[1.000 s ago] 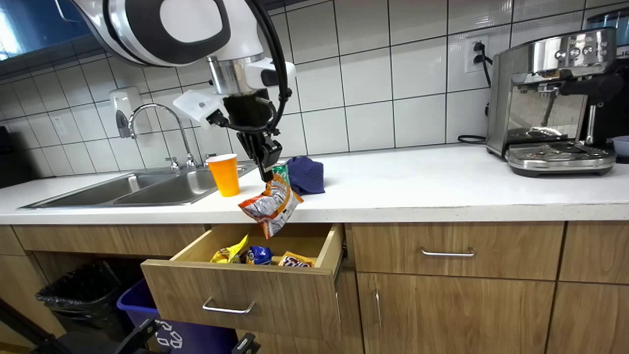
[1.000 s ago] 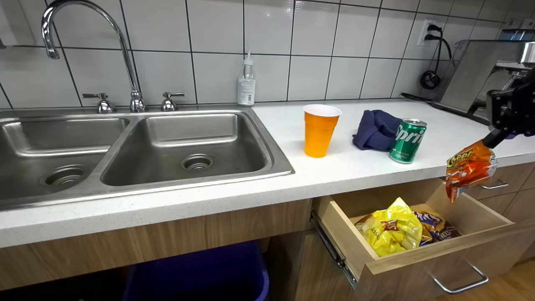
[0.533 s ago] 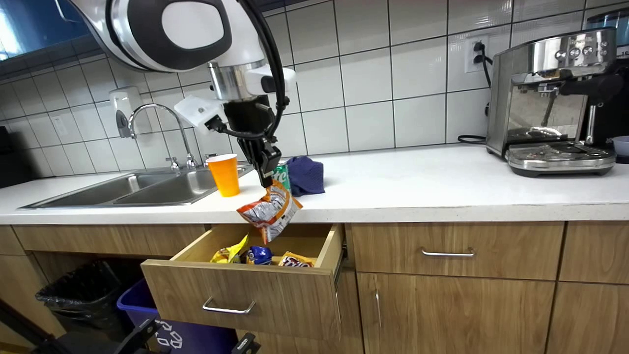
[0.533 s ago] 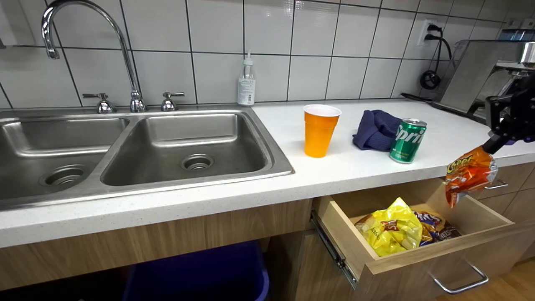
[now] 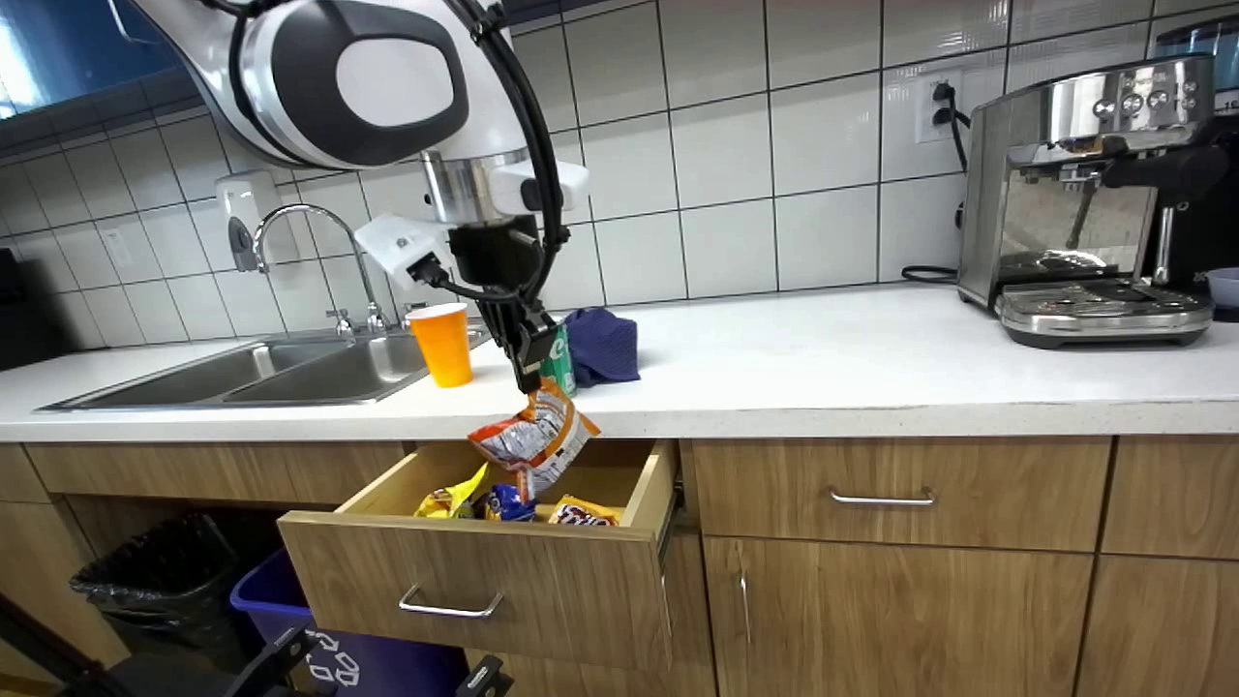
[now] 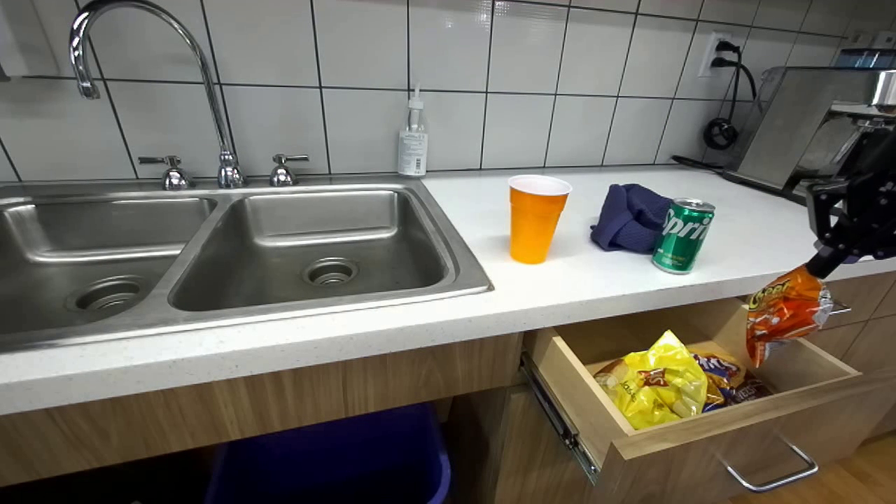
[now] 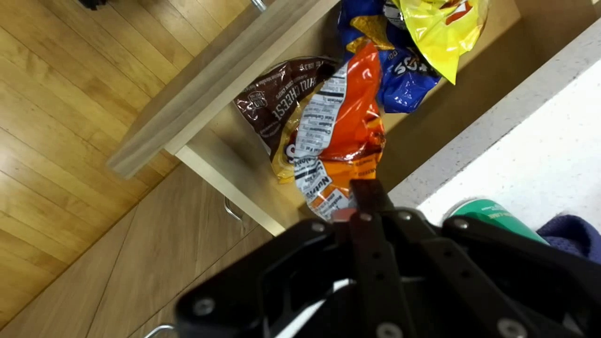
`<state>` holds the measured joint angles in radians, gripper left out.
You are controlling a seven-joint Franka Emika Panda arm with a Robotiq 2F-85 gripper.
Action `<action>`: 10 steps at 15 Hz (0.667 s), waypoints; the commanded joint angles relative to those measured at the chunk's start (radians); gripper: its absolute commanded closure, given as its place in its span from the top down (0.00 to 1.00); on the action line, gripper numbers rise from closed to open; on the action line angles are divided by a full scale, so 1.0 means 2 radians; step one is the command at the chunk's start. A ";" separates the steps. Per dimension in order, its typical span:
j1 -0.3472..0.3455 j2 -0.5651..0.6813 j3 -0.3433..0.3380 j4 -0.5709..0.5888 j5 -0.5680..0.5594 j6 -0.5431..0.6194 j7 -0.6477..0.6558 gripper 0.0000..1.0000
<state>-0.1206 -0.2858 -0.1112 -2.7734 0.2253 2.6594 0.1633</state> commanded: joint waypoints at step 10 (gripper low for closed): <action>-0.035 0.073 0.011 0.000 -0.092 0.077 0.079 0.00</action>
<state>-0.1599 -0.1721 -0.1111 -2.7733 0.0952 2.7752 0.2597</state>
